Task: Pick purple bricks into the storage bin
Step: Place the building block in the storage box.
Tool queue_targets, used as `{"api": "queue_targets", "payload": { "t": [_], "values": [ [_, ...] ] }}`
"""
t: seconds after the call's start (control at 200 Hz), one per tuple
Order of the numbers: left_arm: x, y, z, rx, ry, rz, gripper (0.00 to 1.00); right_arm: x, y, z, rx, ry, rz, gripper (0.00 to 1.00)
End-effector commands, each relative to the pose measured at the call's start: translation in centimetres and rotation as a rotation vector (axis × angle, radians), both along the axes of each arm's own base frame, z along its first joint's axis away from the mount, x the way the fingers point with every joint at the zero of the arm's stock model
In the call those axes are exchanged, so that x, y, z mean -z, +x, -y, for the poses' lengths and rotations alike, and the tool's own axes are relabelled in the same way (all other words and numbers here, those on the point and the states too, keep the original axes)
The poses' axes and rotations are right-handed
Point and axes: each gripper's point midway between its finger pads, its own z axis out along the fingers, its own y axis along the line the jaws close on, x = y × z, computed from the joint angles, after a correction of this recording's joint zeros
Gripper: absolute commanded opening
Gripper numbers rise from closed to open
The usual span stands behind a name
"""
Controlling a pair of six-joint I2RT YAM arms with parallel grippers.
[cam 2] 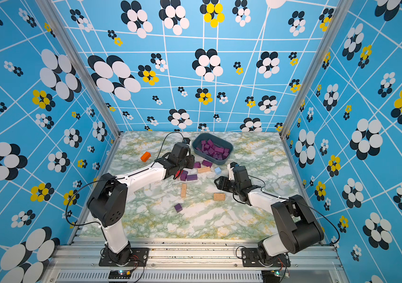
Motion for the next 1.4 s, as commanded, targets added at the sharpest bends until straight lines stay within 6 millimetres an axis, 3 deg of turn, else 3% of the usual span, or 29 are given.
{"api": "queue_targets", "payload": {
  "t": [0.0,0.23,0.44,0.515,0.535,0.63,0.75,0.874,0.919,0.974,1.119,1.129,1.234,1.394],
  "values": [
    [-1.2,2.4,2.7,0.051,-0.030,0.067,0.26,0.2,0.4,0.5,0.029,-0.005,-0.023,0.65],
    [-1.2,8.2,6.6,0.064,-0.047,0.128,0.26,0.0,0.4,0.8,0.030,-0.023,-0.019,0.65],
    [0.6,12.4,8.0,0.044,-0.061,0.132,0.28,-0.1,0.4,1.3,0.037,-0.042,-0.014,0.66],
    [0.9,13.3,8.4,0.042,-0.063,0.128,0.42,-0.1,0.4,1.2,0.035,-0.042,-0.015,0.66],
    [0.9,13.4,8.4,0.040,-0.061,0.132,0.52,0.0,0.3,1.2,0.035,-0.043,-0.016,0.66],
    [0.3,13.7,8.7,0.054,-0.060,0.154,0.80,0.2,0.3,1.4,0.038,-0.048,-0.019,0.67],
    [-0.5,13.1,8.3,0.060,-0.027,0.161,0.91,0.3,0.3,1.4,0.041,-0.048,-0.022,0.68],
    [-2.4,11.2,7.0,0.052,-0.021,0.181,0.94,0.4,0.4,1.4,0.043,-0.048,-0.016,0.68],
    [-4.1,10.0,6.5,0.051,-0.034,0.213,0.95,0.5,0.4,1.5,0.045,-0.049,-0.014,0.68],
    [-4.7,8.1,5.7,0.054,-0.035,0.231,0.96,0.4,0.4,1.4,0.041,-0.045,-0.006,0.68],
    [-8.4,2.2,2.9,0.046,-0.045,0.283,0.98,-0.1,0.4,1.6,0.039,-0.052,0.020,0.68],
    [-7.9,1.8,2.7,0.045,-0.036,0.276,0.98,-0.2,0.4,1.6,0.038,-0.055,0.022,0.68],
    [-9.8,-3.2,-0.3,0.032,-0.033,0.321,0.99,-1.9,0.0,1.8,0.018,-0.153,0.109,0.67],
    [-9.5,-10.1,-7.1,-0.027,-0.071,0.341,0.99,-5.7,-0.9,-0.4,-0.079,-0.236,0.267,0.68]
  ]
}}
